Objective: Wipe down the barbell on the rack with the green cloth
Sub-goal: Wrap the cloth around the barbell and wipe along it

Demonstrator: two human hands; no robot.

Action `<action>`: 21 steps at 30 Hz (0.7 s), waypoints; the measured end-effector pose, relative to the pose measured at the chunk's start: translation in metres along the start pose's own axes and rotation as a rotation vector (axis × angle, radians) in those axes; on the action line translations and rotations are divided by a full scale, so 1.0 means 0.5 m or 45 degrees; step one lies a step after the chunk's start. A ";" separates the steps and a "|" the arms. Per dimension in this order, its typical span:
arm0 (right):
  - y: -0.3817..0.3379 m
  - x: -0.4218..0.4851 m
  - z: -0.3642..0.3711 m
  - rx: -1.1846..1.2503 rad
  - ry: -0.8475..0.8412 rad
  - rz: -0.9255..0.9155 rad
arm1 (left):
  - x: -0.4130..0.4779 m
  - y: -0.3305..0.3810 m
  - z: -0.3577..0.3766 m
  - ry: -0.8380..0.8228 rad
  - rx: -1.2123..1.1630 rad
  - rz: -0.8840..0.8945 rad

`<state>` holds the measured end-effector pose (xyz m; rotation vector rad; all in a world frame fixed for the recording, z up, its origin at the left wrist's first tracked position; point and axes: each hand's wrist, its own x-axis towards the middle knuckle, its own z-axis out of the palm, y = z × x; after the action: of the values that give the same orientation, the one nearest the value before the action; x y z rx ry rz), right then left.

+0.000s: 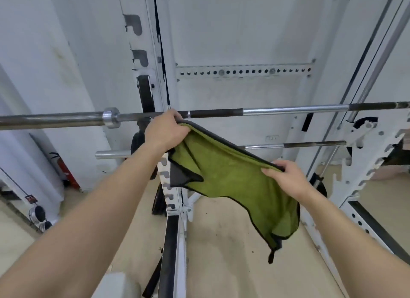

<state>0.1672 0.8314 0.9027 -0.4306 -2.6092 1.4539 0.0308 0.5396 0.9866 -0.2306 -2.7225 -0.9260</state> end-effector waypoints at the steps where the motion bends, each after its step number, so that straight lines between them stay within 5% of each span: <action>1: -0.032 0.030 -0.013 0.010 0.013 -0.019 | 0.021 0.005 -0.016 0.015 0.019 0.007; 9: -0.374 0.287 -0.039 0.128 0.172 -0.368 | 0.239 0.050 -0.083 0.430 -0.091 0.065; 14: -0.446 0.481 0.030 -0.462 0.164 -0.301 | 0.363 0.029 0.028 0.027 0.261 -0.013; 18: -0.321 0.501 0.129 -0.939 -0.080 -0.416 | 0.361 -0.047 0.143 -0.167 0.471 0.298; 21: -0.254 0.504 0.159 -1.117 -0.117 -0.537 | 0.344 -0.075 0.180 -0.105 0.684 0.451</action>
<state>-0.1156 0.7805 0.9608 0.1344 -3.0264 0.1660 -0.1592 0.5773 0.9462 -0.6207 -2.7501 -0.0839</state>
